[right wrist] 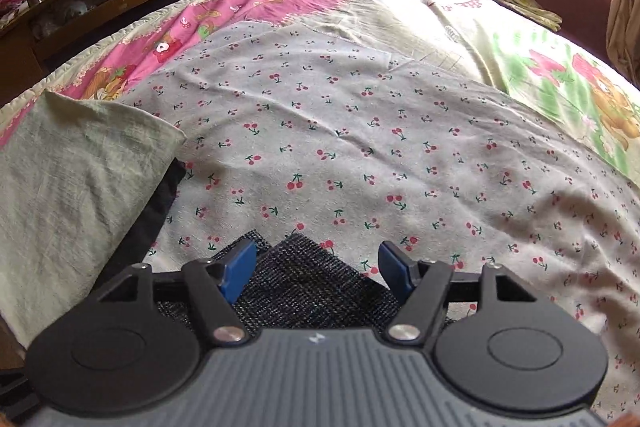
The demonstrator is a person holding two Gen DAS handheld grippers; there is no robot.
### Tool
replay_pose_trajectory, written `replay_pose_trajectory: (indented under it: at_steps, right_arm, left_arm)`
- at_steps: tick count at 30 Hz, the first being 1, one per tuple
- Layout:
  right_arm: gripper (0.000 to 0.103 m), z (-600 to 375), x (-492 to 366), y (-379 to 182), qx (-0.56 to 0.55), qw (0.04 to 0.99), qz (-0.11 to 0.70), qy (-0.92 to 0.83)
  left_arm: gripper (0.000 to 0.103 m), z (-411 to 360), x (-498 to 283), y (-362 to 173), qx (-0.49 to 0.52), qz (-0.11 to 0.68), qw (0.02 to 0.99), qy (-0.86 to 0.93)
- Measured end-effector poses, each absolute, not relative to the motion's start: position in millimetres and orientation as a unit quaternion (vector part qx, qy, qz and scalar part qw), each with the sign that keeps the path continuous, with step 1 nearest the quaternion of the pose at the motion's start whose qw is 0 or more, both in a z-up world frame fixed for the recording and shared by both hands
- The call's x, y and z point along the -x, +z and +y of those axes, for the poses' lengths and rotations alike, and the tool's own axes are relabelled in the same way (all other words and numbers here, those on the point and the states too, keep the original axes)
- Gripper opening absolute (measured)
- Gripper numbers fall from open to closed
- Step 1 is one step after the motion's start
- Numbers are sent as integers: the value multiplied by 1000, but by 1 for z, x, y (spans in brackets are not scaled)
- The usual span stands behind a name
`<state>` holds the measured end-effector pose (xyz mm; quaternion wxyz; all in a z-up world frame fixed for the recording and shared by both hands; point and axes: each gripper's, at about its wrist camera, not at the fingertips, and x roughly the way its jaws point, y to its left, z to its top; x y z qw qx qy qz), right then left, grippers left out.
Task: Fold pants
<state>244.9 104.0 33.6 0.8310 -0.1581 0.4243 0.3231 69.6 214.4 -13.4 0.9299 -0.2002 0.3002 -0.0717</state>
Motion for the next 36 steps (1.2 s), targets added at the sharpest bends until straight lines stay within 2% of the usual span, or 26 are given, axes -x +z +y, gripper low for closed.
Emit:
replay_pose_trajectory:
  at_steps: [2,3,4,5,7,10,21,26,36]
  right_arm:
    - [68,103,-255,23,142,814,449,339]
    - [65,102,-258,20,134,810,457,343]
    - [45,100,-261,18,120,805,461,352]
    - [29,98,-261,18,107,801,466,362]
    - [23,98,-258,20,106,800,464,366]
    - [17,93,-251,26,103,803,453,373]
    - [14,94,-252,48,31,827,414,380]
    - [14,102,-256,23,12,834,415,362]
    - [14,124,-270,-33,2,837,433,333]
  left_arm:
    - [76,212,-69,-14,200,297,931,-65]
    - [72,212,-67,-14,200,294,933,-61]
    - [64,213,-66,-14,199,291,934,-55]
    - [60,213,-65,-13,201,288,935,-49]
    - [40,217,-63,-14,211,281,935,-38]
    - [30,227,-59,-17,245,272,930,-34]
    - [26,234,-41,-6,240,229,943,8]
    - [26,247,-51,-25,272,258,927,22]
    - [27,243,-51,-22,225,283,931,39]
